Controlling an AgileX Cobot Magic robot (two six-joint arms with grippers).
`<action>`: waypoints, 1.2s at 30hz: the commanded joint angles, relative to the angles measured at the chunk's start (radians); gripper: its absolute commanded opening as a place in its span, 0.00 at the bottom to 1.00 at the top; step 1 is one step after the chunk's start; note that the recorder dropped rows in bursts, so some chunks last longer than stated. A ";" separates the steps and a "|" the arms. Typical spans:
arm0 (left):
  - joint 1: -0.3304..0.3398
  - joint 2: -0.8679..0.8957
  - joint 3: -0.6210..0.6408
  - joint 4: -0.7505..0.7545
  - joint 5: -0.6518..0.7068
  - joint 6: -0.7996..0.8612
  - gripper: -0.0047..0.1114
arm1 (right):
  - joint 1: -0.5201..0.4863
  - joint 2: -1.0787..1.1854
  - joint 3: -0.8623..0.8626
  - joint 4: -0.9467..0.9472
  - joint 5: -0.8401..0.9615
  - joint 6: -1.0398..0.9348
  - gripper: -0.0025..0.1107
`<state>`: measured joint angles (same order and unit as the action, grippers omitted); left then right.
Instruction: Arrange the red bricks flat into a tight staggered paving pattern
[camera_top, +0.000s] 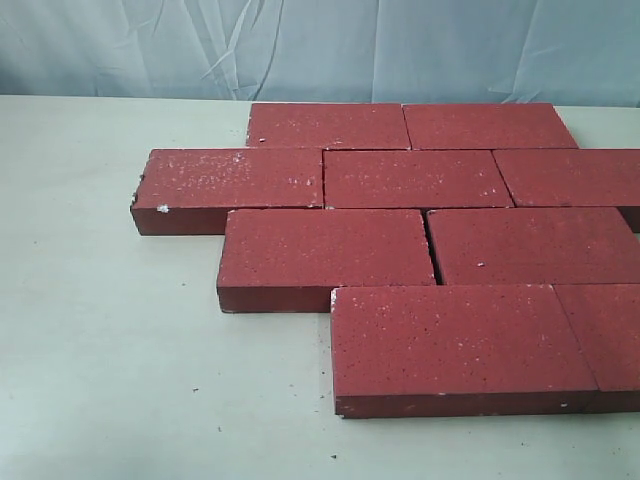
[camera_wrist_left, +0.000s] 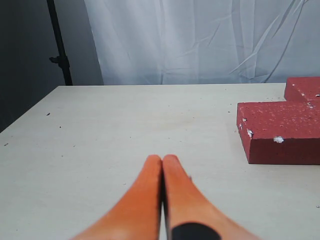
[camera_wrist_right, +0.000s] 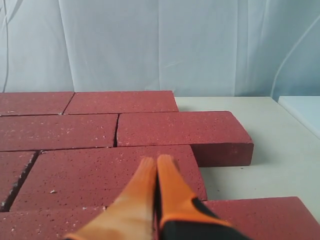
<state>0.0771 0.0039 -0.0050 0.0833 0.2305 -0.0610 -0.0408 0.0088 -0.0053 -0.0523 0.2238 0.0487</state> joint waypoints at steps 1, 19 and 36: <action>0.001 -0.004 0.005 0.005 0.002 -0.007 0.04 | -0.005 -0.009 0.005 -0.012 0.014 -0.006 0.01; 0.001 -0.004 0.005 0.007 0.002 -0.007 0.04 | -0.005 -0.009 0.005 -0.012 0.083 -0.022 0.01; 0.001 -0.004 0.005 0.007 0.002 -0.007 0.04 | -0.005 -0.009 0.005 0.007 0.079 -0.022 0.01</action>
<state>0.0771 0.0039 -0.0050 0.0833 0.2305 -0.0630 -0.0408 0.0064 -0.0015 -0.0442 0.3117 0.0346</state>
